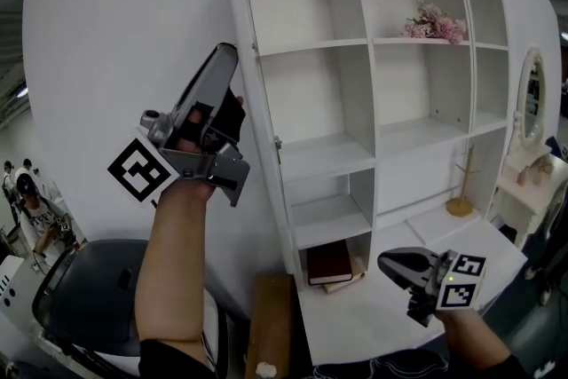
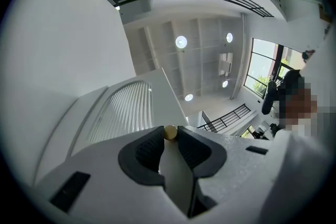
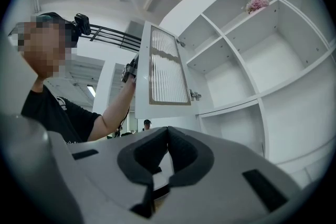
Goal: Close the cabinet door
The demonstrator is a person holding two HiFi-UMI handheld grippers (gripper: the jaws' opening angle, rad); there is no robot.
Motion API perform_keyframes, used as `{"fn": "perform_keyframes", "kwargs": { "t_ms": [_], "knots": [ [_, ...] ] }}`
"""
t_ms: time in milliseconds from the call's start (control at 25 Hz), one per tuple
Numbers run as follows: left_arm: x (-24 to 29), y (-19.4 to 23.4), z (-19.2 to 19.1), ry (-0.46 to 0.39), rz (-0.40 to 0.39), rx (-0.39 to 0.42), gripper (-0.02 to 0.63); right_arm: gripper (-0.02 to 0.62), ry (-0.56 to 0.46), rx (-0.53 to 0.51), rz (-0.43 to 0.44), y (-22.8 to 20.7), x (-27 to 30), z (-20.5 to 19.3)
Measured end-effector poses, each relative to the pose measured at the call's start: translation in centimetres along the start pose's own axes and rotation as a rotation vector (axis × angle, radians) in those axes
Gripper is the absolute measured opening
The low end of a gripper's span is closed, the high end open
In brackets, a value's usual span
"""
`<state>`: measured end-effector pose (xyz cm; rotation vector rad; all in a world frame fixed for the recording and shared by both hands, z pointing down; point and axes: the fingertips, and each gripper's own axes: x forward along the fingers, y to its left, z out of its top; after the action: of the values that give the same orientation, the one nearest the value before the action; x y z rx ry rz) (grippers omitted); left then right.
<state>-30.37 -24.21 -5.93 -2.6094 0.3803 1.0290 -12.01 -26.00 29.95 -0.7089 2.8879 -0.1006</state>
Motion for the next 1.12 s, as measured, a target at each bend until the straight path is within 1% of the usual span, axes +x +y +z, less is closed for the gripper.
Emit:
{"fn": "perform_keyframes", "kwargs": {
  "t_ms": [120, 560, 800, 1120],
  "knots": [
    [0.0, 0.1, 0.0, 0.0, -0.003, -0.007, 0.083, 0.006, 0.003, 0.0, -0.002, 0.1, 0.3, 0.0],
    [-0.1, 0.3, 0.0, 0.005, 0.049, -0.02, 0.083, 0.006, -0.02, 0.047, 0.025, 0.5, 0.6, -0.6],
    [0.2, 0.2, -0.1, 0.01, 0.072, -0.009, 0.084, 0.006, -0.017, 0.088, 0.037, -0.2, 0.2, -0.7],
    [0.4, -0.1, -0.1, 0.006, 0.102, 0.021, 0.084, 0.006, -0.007, 0.093, 0.064, -1.1, -0.4, 0.3]
  ]
}}
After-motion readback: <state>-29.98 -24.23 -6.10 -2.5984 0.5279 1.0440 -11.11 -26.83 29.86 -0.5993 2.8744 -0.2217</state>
